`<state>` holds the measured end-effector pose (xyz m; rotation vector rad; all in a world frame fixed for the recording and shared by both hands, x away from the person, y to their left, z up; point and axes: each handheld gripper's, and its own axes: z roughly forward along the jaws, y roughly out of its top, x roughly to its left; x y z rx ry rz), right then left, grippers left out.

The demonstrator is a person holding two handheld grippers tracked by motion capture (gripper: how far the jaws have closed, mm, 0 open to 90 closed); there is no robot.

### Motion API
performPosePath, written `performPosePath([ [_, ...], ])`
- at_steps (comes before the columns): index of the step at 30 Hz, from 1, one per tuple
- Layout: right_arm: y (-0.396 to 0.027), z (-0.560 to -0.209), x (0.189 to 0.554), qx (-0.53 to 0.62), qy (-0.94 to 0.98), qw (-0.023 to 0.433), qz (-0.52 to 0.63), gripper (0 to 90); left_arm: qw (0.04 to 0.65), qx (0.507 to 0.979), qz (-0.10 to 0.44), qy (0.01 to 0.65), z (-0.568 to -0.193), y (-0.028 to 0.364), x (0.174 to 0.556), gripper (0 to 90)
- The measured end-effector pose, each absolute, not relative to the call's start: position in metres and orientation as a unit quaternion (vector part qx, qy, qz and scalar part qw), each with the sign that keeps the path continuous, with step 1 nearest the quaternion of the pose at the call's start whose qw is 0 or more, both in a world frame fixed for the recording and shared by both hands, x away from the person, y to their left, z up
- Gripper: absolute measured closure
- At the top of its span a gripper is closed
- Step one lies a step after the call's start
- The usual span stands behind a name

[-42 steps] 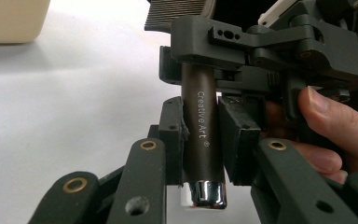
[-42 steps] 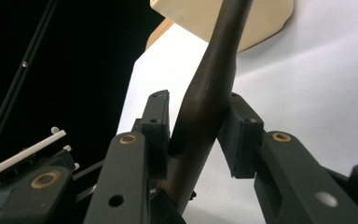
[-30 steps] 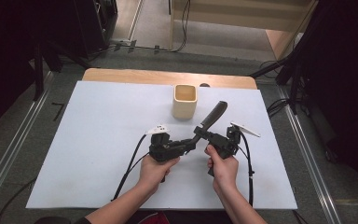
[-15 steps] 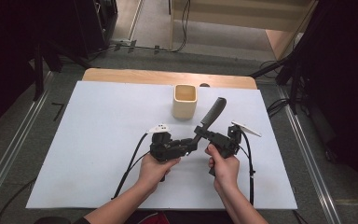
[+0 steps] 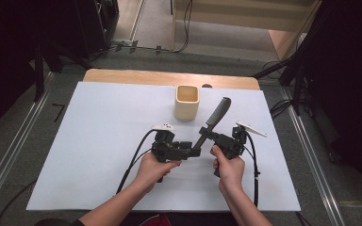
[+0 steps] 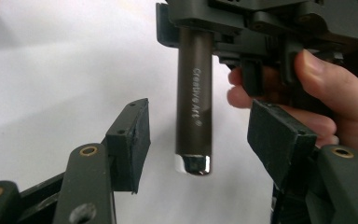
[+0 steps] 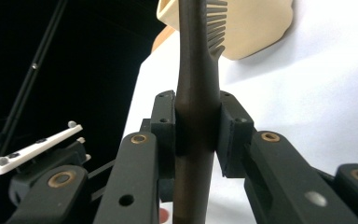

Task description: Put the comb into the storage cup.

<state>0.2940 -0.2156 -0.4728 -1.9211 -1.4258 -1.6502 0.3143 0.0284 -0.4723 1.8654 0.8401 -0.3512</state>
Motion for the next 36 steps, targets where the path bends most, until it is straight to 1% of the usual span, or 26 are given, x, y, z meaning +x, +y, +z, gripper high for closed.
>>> performPosePath([
  [3, -0.217, -0.472, 0.294, -0.654, -0.497, 0.106, -0.561, 69.8, 0.498, 0.779, -0.157, 0.347, -0.471, 0.029, 0.315, 39.7],
  [4, -0.217, -0.472, 0.294, -0.655, -0.498, 0.100, -0.560, 69.7, 0.491, 0.783, -0.162, 0.345, -0.470, 0.030, 0.316, 37.1],
  [7, -0.217, -0.469, 0.294, -0.652, -0.508, 0.088, -0.556, 69.7, 0.480, 0.791, -0.164, 0.342, -0.469, 0.032, 0.316, 36.8],
  [8, -0.217, -0.468, 0.294, -0.650, -0.515, 0.077, -0.553, 69.7, 0.478, 0.793, -0.162, 0.341, -0.469, 0.033, 0.316, 36.7],
  [10, -0.217, -0.467, 0.294, -0.649, -0.518, 0.074, -0.552, 69.7, 0.469, 0.798, -0.162, 0.341, -0.467, 0.035, 0.317, 36.3],
  [12, -0.218, -0.466, 0.295, -0.647, -0.522, 0.067, -0.551, 69.7, 0.462, 0.805, -0.154, 0.338, -0.466, 0.037, 0.317, 35.5],
  [14, -0.220, -0.465, 0.295, -0.648, -0.524, 0.065, -0.549, 69.8, 0.447, 0.822, -0.130, 0.328, -0.463, 0.037, 0.316, 35.5],
  [20, -0.221, -0.463, 0.296, -0.646, -0.534, 0.046, -0.544, 69.8, 0.436, 0.829, -0.136, 0.322, -0.460, 0.043, 0.316, 35.4],
  [21, -0.222, -0.463, 0.296, -0.645, -0.536, 0.042, -0.543, 69.8, 0.434, 0.830, -0.139, 0.322, -0.460, 0.044, 0.317, 34.2],
  [26, -0.222, -0.461, 0.296, -0.638, -0.548, 0.027, -0.540, 69.7, 0.423, 0.842, -0.124, 0.311, -0.457, 0.051, 0.315, 33.3],
  [28, -0.221, -0.458, 0.295, -0.631, -0.559, 0.010, -0.537, 69.8, 0.417, 0.846, -0.125, 0.308, -0.458, 0.055, 0.313, 33.3],
  [36, -0.217, -0.454, 0.296, -0.616, -0.578, -0.010, -0.535, 69.8, 0.404, 0.857, -0.115, 0.299, -0.459, 0.067, 0.309, 33.2],
])
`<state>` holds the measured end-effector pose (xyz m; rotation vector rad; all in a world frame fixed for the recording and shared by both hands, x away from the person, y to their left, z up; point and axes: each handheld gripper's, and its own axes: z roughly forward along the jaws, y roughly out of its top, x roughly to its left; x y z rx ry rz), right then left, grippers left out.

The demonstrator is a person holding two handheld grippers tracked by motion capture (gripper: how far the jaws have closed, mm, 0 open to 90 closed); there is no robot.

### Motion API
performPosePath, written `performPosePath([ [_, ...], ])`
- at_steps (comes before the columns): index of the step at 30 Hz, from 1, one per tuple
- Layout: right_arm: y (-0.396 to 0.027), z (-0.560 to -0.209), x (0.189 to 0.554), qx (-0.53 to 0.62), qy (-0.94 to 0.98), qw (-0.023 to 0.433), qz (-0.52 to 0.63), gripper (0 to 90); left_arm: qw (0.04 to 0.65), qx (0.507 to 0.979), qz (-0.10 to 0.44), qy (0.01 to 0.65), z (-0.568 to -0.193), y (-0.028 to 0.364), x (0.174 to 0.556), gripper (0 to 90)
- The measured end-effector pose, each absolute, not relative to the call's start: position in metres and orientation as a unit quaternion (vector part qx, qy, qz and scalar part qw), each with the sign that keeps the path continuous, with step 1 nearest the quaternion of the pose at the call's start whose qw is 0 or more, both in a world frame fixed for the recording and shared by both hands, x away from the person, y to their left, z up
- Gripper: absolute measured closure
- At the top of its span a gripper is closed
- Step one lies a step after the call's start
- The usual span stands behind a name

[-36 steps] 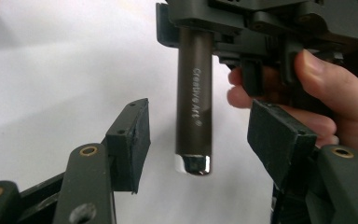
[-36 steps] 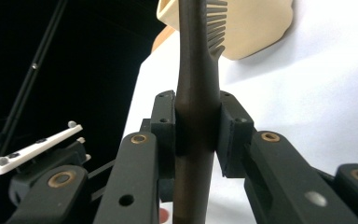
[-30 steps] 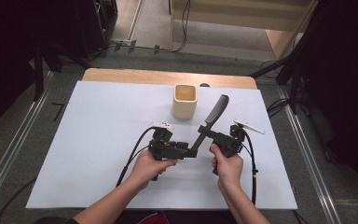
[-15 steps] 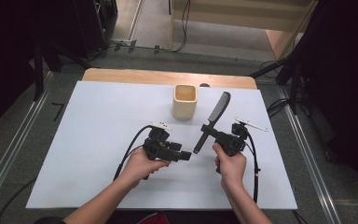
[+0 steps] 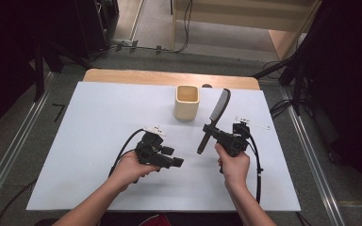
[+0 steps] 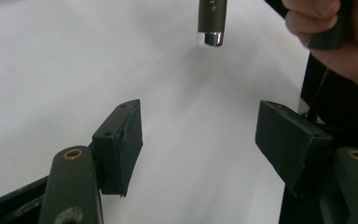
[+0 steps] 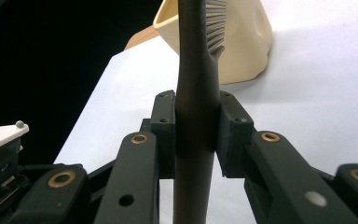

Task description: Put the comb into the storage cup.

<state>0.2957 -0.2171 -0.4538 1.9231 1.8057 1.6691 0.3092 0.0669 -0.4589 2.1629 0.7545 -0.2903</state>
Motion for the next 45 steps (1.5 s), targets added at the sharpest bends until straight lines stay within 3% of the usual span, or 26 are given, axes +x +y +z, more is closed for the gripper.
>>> performPosePath([
  [12, -0.213, -0.451, 0.298, 0.597, 0.599, 0.020, 0.533, 69.8, 0.397, 0.873, -0.066, 0.276, -0.456, 0.090, 0.302, 33.1],
  [45, -0.206, -0.419, 0.322, 0.566, 0.610, 0.031, 0.553, 69.8, 0.383, 0.876, -0.035, 0.290, -0.462, 0.138, 0.294, 31.1],
])
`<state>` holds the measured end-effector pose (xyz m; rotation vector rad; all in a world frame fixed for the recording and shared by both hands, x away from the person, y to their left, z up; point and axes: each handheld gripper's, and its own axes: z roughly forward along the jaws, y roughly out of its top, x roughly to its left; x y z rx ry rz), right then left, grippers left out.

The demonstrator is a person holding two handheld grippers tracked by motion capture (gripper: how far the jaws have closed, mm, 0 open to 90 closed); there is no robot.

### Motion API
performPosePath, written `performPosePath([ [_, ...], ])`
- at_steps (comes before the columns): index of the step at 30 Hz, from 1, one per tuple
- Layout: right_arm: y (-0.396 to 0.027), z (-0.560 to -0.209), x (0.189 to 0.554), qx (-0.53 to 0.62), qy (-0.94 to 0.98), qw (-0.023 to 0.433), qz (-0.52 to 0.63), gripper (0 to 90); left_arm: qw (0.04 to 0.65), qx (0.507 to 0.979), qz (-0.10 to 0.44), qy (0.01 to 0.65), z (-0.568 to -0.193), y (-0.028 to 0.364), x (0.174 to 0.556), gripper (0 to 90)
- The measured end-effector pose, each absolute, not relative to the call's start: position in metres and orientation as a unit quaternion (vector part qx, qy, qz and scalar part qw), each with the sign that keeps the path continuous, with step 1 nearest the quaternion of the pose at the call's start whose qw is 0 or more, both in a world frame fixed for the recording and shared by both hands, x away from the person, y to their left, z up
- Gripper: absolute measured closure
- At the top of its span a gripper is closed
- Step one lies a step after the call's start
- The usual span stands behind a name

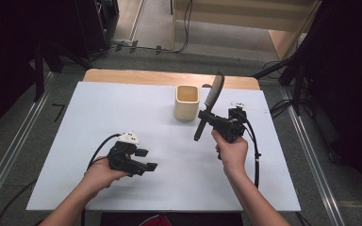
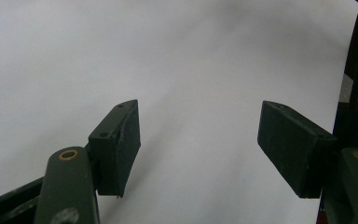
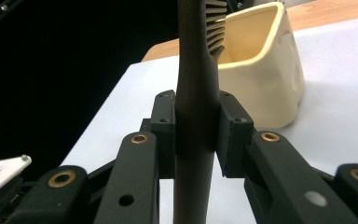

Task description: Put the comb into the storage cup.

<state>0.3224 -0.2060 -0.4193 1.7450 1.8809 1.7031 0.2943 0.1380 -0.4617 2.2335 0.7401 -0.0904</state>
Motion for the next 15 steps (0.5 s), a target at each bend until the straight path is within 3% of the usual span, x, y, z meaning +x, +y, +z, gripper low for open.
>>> performPosePath([
  [15, -0.203, -0.403, 0.340, 0.559, 0.612, 0.031, 0.559, 69.8, 0.386, 0.868, -0.026, 0.310, -0.461, 0.161, 0.294, 31.1],
])
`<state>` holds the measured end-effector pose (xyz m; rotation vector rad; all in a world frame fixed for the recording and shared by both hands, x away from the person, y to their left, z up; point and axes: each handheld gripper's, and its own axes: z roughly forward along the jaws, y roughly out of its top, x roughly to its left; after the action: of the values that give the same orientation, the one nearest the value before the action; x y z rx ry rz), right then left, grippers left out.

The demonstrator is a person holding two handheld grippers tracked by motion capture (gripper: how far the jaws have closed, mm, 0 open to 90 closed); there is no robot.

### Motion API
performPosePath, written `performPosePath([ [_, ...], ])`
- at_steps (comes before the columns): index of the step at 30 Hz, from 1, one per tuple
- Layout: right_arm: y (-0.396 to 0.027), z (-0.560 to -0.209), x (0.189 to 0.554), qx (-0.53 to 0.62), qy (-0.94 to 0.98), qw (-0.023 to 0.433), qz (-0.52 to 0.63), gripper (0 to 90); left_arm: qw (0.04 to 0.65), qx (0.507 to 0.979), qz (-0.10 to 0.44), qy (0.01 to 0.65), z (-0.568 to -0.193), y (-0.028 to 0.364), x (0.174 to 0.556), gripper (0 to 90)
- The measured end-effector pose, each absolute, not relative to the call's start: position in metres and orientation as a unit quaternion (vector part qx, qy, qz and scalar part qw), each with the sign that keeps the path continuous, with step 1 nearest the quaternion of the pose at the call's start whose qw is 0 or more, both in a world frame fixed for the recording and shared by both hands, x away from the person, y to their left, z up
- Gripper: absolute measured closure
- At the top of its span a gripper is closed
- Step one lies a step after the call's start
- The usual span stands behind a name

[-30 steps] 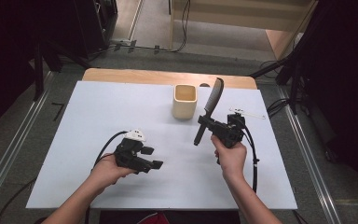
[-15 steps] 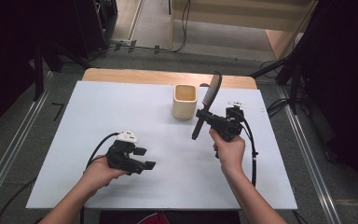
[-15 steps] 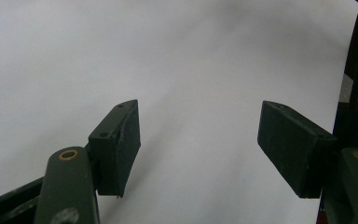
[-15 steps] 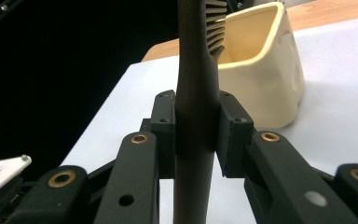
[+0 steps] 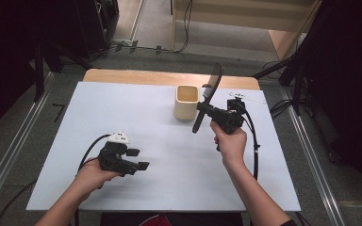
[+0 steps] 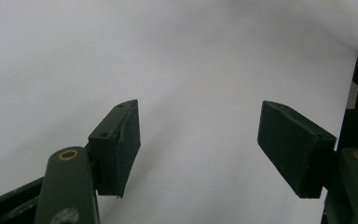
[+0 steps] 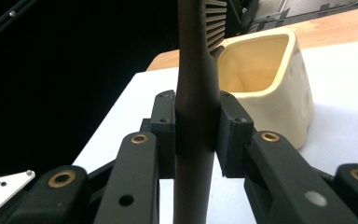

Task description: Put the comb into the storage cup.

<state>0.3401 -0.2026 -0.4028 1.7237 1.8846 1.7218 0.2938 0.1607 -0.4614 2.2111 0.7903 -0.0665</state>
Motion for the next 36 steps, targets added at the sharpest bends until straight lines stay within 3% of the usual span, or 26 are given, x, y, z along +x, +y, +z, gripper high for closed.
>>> performPosePath([
  [36, -0.194, -0.375, 0.385, 0.560, 0.607, 0.044, 0.562, 69.8, 0.385, 0.858, -0.017, 0.339, -0.465, 0.190, 0.289, 31.1],
])
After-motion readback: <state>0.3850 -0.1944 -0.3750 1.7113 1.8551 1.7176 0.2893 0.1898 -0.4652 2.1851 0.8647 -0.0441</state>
